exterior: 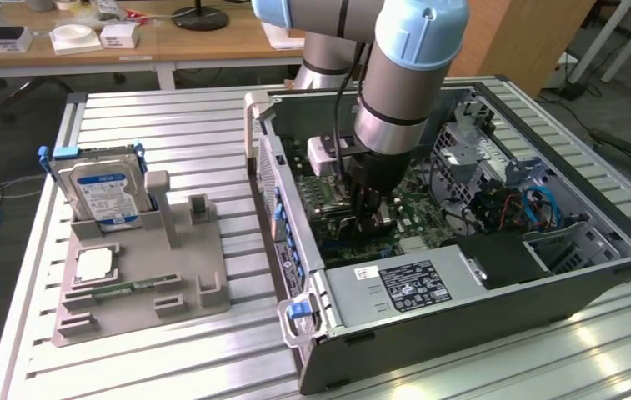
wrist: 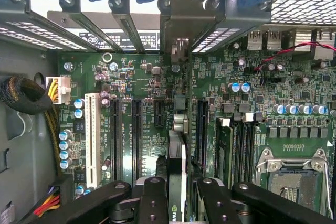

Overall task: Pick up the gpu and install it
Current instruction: 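Insert the gpu into the slot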

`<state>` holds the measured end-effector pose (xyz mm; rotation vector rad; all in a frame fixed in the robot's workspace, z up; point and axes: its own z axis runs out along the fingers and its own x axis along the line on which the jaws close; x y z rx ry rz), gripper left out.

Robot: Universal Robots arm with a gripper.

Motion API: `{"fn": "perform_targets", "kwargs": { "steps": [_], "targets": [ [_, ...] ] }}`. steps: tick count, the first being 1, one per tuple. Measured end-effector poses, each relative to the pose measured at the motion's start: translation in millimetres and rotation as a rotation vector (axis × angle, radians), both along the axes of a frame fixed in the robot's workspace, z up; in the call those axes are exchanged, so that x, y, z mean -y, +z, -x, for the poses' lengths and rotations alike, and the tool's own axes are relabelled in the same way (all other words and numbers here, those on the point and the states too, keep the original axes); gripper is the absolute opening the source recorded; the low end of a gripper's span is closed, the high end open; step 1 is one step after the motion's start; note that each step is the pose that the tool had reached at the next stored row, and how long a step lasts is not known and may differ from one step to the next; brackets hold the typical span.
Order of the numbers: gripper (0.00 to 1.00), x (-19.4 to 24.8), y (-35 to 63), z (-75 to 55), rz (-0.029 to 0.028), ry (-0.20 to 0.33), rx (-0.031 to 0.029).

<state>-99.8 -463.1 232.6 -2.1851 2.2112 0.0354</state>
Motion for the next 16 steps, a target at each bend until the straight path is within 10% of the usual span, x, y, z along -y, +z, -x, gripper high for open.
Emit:
{"fn": "perform_targets", "kwargs": {
  "steps": [16],
  "targets": [
    [0.39, 0.0, 10.7, 0.2, -0.0004, 0.000, 0.0022]
  ]
}}
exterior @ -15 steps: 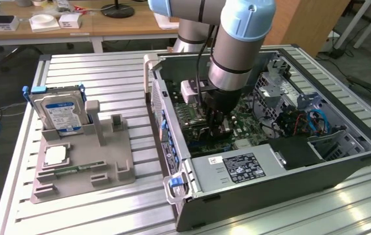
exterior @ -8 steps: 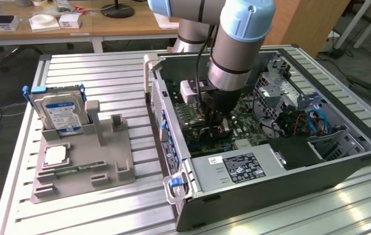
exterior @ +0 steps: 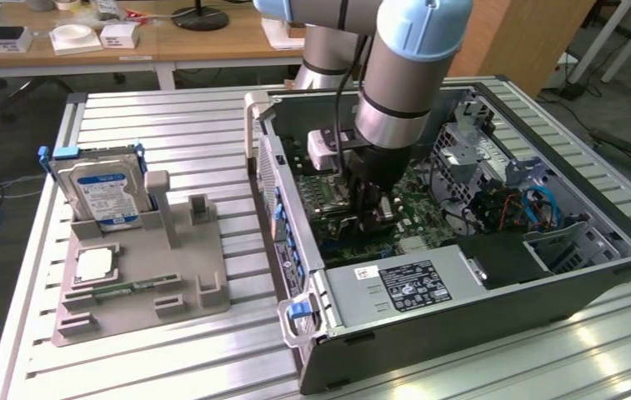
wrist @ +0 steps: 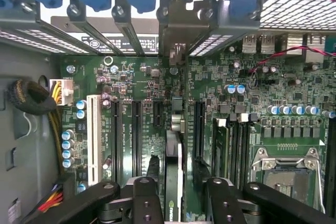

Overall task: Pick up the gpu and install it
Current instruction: 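Insert the gpu into the slot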

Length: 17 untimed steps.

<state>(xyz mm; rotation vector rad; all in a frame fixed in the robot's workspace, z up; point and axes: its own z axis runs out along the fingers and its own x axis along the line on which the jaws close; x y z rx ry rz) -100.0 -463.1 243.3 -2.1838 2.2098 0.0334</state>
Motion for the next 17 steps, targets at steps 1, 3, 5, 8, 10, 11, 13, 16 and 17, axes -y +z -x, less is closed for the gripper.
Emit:
{"fn": "perform_targets", "kwargs": {
  "steps": [1, 3, 5, 8, 10, 11, 13, 16, 17],
  "targets": [
    [0.39, 0.0, 1.7, 0.0, 0.0001, 0.000, 0.0004],
    [0.39, 0.0, 5.2, 0.0, 0.0001, 0.000, 0.0012],
    [0.39, 0.0, 8.4, 0.1, 0.0000, 0.000, 0.0020],
    [0.39, 0.0, 13.5, 0.2, 0.0000, 0.000, 0.0038],
    [0.39, 0.0, 16.8, 0.2, 0.0001, 0.000, 0.0050],
    [0.39, 0.0, 18.2, 0.2, 0.0000, 0.000, 0.0055],
    [0.39, 0.0, 20.9, 0.3, 0.0001, 0.000, 0.0068],
    [0.39, 0.0, 26.2, 0.4, 0.0000, 0.000, 0.0093],
    [0.39, 0.0, 28.3, 0.4, 0.0000, 0.000, 0.0098]
  ]
}}
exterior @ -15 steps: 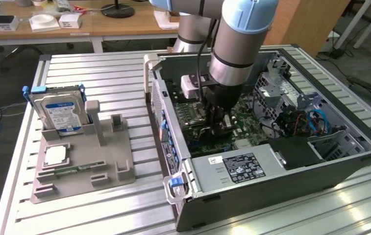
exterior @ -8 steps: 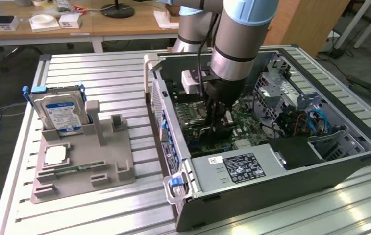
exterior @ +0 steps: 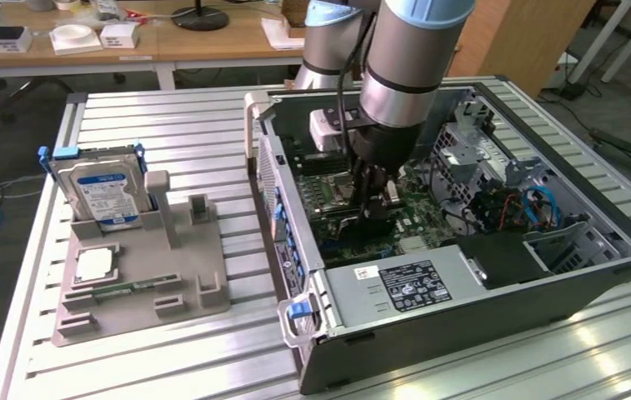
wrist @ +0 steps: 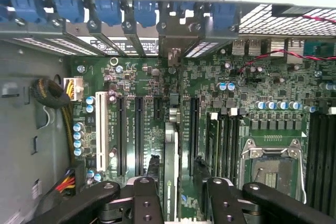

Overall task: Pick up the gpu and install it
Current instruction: 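Insert the gpu into the slot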

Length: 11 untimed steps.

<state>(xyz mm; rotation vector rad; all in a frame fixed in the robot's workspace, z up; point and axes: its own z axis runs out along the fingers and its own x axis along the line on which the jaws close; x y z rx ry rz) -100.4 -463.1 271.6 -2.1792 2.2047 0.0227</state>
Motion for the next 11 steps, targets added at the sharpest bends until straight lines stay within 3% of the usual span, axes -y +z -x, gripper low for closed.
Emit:
{"fn": "perform_targets", "kwargs": {
  "steps": [8, 11],
  "targets": [
    [0.38, 0.0, 4.0, 0.0, 0.0001, 0.000, 0.0006],
    [0.20, 0.0, 4.0, 0.0, 0.0001, 0.000, 0.0006]
  ]
}}
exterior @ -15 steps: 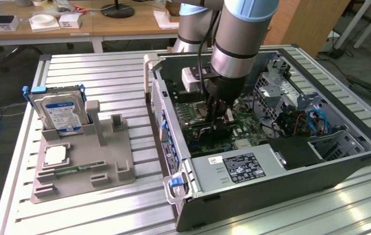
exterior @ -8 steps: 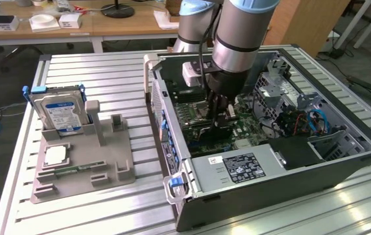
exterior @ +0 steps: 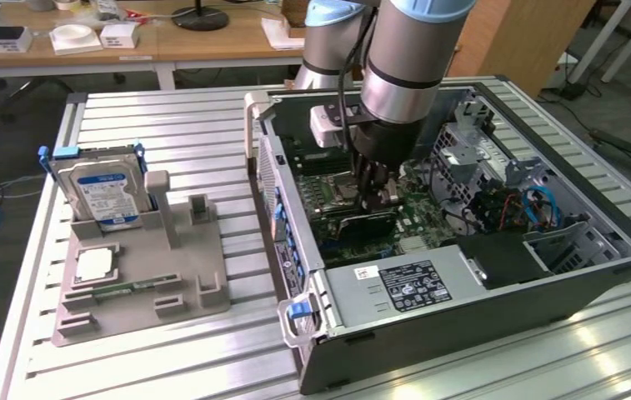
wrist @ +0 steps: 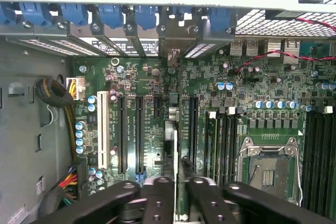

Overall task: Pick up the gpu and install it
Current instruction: 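Insert the gpu into the slot, then press down on the gpu until it lock into place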

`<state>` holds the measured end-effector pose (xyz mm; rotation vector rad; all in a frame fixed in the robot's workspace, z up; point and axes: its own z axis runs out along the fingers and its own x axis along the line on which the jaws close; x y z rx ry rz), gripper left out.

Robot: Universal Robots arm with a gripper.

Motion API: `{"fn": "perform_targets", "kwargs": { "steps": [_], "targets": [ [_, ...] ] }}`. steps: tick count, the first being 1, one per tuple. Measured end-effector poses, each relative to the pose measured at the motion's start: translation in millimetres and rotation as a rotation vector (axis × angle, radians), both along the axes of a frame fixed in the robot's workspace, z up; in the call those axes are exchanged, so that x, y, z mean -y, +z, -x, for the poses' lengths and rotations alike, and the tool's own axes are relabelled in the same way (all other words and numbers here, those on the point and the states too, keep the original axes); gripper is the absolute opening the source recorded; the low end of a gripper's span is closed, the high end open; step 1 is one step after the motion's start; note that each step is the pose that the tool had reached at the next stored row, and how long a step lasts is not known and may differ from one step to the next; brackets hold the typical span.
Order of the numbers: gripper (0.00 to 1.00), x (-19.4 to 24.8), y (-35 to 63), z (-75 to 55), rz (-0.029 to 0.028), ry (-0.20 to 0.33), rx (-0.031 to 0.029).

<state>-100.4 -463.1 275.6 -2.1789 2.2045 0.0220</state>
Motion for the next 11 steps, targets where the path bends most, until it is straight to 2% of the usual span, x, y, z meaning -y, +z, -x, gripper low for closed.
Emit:
{"fn": "perform_targets", "kwargs": {
  "steps": [1, 3, 11],
  "targets": [
    [0.20, 0.0, 0.0, 0.0, 0.0000, 0.000, 0.0000],
    [0.10, 0.0, 0.0, 0.0, 0.0000, 0.000, 0.0000],
    [0.10, 0.0, 0.0, 0.0, 0.0000, 0.000, 0.0000]
  ]
}}
